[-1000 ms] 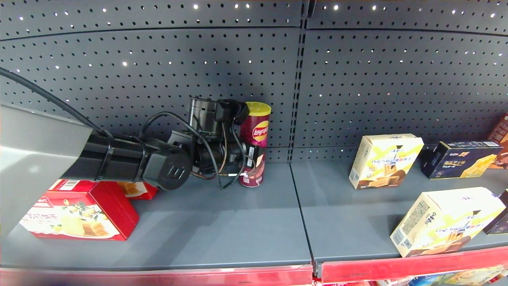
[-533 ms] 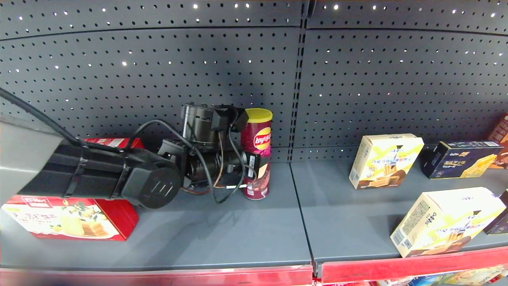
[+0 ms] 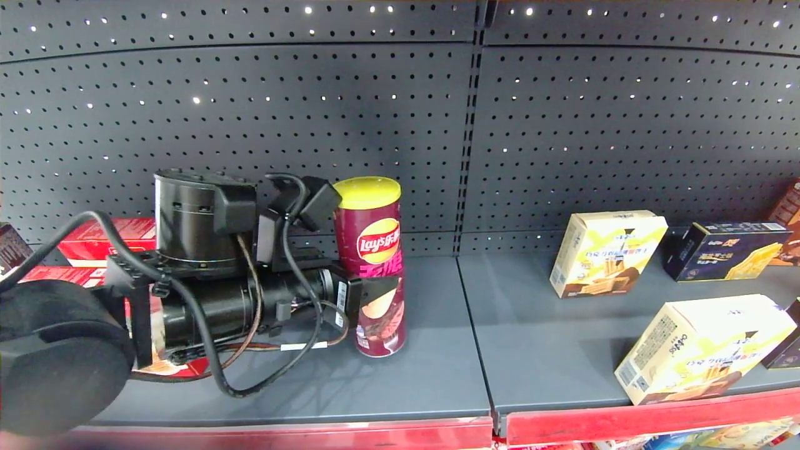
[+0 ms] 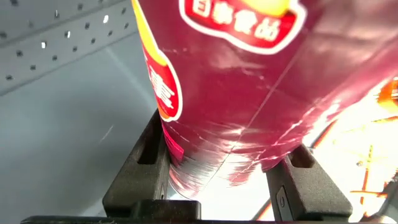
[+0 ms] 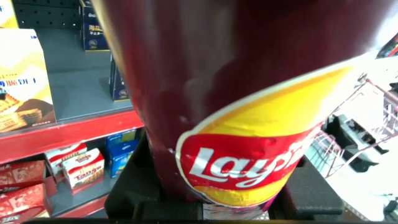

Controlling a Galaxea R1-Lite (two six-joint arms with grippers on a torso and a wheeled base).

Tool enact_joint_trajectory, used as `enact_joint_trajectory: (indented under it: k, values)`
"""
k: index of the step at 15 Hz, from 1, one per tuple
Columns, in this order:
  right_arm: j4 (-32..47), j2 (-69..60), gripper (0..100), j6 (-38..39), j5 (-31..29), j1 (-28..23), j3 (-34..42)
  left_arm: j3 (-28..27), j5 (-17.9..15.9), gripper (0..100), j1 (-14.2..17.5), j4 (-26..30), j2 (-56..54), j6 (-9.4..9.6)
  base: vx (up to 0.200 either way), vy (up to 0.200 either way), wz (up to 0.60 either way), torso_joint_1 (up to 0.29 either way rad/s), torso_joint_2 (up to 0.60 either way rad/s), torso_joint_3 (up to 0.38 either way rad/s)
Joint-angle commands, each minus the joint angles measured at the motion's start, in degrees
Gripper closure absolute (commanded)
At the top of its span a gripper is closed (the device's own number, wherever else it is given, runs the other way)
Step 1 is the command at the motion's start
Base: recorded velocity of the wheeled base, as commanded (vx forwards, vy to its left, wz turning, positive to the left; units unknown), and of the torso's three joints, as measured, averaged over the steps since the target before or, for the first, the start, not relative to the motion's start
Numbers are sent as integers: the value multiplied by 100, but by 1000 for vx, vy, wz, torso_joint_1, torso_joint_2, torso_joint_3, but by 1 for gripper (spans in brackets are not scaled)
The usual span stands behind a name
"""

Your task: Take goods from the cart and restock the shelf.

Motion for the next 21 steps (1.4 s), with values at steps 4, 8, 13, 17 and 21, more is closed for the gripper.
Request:
enact_joint_trajectory:
  k: [4,8,13,17,21]
  values:
    - [-12,-203,100,-65,1,6,-59,438,3,100,-221,-5,-562,157,0,0,0,0,0,0]
    - [5,-352,100,-73,-8,6,-68,878,3,100,-327,-5,-659,254,0,0,0,0,0,0]
    - [5,-405,100,-73,-8,6,-41,816,3,100,-371,-32,-474,254,0,0,0,0,0,0]
    - [5,-422,100,-73,-8,6,-24,614,3,100,-388,-32,-96,368,0,0,0,0,0,0]
    - [5,-457,100,-65,-34,6,-24,447,12,100,-406,-32,167,403,0,0,0,0,0,0]
